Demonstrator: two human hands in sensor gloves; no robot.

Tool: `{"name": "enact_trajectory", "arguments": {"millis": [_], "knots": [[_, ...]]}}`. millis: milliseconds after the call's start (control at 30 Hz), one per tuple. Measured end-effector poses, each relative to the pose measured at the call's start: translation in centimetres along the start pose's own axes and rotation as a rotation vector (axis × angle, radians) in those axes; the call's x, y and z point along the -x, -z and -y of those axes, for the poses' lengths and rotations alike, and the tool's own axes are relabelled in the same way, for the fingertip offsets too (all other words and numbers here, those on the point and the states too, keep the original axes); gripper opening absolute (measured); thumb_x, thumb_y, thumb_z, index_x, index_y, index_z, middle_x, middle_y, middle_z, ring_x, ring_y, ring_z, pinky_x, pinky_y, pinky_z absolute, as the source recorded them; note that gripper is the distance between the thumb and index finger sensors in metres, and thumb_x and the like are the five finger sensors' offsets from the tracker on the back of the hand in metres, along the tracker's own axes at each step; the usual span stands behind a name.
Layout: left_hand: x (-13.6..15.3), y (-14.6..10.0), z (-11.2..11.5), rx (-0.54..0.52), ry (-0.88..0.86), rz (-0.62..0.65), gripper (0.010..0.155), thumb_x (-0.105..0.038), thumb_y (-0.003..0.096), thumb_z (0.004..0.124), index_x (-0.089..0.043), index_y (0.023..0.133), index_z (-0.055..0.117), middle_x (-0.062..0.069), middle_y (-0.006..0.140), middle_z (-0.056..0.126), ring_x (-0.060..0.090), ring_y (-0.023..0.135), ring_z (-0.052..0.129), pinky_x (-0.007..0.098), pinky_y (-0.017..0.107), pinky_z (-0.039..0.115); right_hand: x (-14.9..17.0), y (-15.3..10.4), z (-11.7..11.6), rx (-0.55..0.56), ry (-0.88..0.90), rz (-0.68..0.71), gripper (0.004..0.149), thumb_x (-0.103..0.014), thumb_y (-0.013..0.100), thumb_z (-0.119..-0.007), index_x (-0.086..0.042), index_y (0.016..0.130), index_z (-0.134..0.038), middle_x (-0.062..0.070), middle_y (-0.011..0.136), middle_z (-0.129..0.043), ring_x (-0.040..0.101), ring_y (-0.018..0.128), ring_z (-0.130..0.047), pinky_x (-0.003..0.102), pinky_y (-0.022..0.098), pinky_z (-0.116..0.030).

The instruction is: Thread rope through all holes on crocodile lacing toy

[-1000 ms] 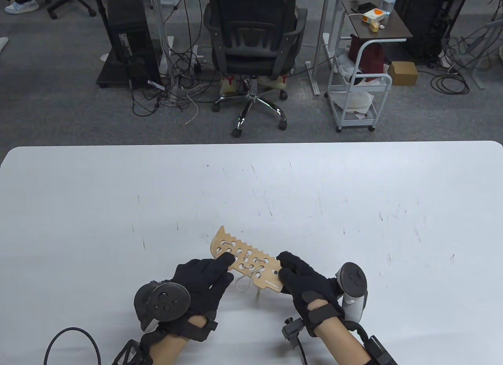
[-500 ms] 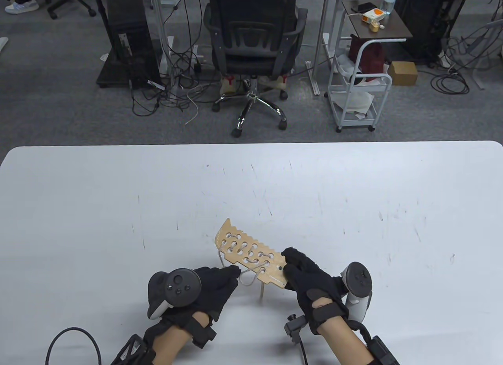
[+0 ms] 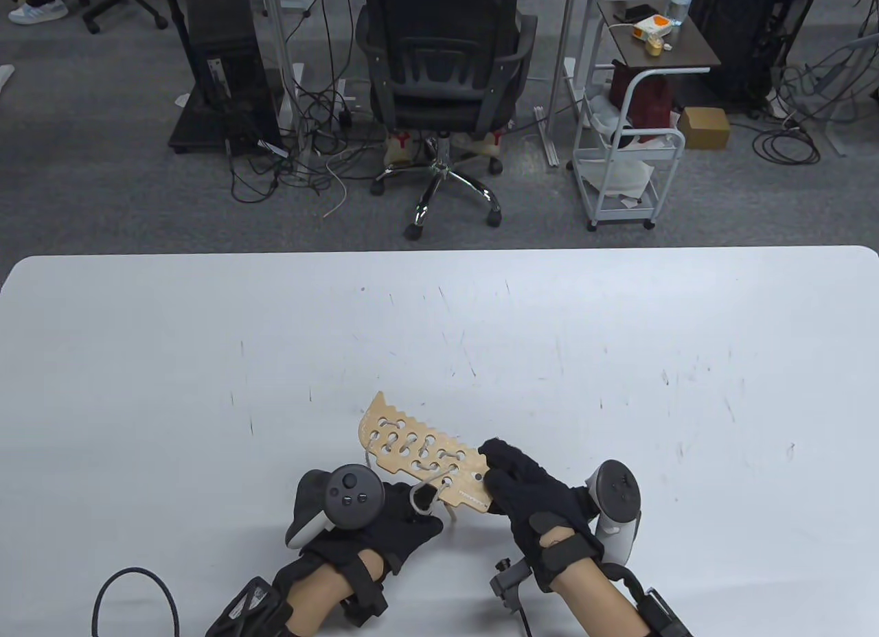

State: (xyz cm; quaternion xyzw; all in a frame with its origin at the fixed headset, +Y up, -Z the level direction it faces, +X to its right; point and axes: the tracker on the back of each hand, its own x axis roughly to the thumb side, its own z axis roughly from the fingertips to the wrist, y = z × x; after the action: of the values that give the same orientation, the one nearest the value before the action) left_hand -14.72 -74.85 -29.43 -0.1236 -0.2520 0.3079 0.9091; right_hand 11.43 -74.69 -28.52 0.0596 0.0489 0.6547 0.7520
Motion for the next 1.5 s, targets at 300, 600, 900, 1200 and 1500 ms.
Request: {"name": "enact_trajectory", "arguments": {"millis": [300, 600, 900, 1200, 1500], "knots": [[-0.3, 0.2, 0.5, 0.003, 0.007, 0.027, 0.047, -0.047, 0.0413, 0.089, -0.045, 0.088, 0.086, -0.001, 0.081, 0.095, 0.024, 0.064, 0.095, 0.050, 0.062, 0.072, 0.0, -0.1, -0.4, -0.028, 0.016, 0.005, 0.057, -0.026, 0.047, -0.082, 0.000, 0.094, -0.064, 0.020, 0.082, -0.088, 0.027, 0.060, -0.104, 0.041, 0.047, -0.084], [-0.5, -0.2, -0.3, -0.037, -0.026, 0.055, 0.043, -0.047, 0.0422, 0.086, -0.041, 0.085, 0.088, -0.001, 0.079, 0.096, 0.024, 0.063, 0.096, 0.050, 0.062, 0.073, 0.1, 0.0, 0.1, -0.003, 0.007, -0.002, 0.057, -0.026, 0.047, -0.082, 0.000, 0.095, -0.064, 0.020, 0.082, -0.088, 0.027, 0.060, -0.105, 0.041, 0.047, -0.083], [-0.3, -0.7, -1.4, -0.101, -0.018, 0.057, 0.044, -0.047, 0.0421, 0.085, -0.040, 0.085, 0.087, -0.001, 0.079, 0.096, 0.024, 0.063, 0.096, 0.050, 0.063, 0.072, 0.3, 0.5, 1.0, 0.041, -0.028, -0.002, 0.057, -0.026, 0.047, -0.082, -0.001, 0.095, -0.064, 0.020, 0.082, -0.088, 0.027, 0.060, -0.104, 0.041, 0.047, -0.083], [0.5, -1.3, -3.0, -0.192, -0.011, 0.035, 0.044, -0.046, 0.0426, 0.084, -0.038, 0.086, 0.087, 0.000, 0.081, 0.095, 0.025, 0.064, 0.095, 0.051, 0.063, 0.071, 0.5, 0.8, 2.1, 0.088, -0.019, -0.015, 0.057, -0.026, 0.047, -0.082, -0.001, 0.095, -0.063, 0.020, 0.082, -0.088, 0.027, 0.060, -0.104, 0.041, 0.047, -0.083], [2.5, -1.9, -4.9, -0.296, -0.016, -0.034, 0.044, -0.045, 0.0435, 0.083, -0.039, 0.087, 0.084, 0.001, 0.083, 0.093, 0.025, 0.066, 0.094, 0.051, 0.064, 0.070, 0.8, 1.1, 3.2, 0.130, -0.022, -0.029, 0.057, -0.026, 0.047, -0.082, -0.001, 0.095, -0.063, 0.019, 0.082, -0.087, 0.027, 0.060, -0.104, 0.040, 0.048, -0.083]]}}
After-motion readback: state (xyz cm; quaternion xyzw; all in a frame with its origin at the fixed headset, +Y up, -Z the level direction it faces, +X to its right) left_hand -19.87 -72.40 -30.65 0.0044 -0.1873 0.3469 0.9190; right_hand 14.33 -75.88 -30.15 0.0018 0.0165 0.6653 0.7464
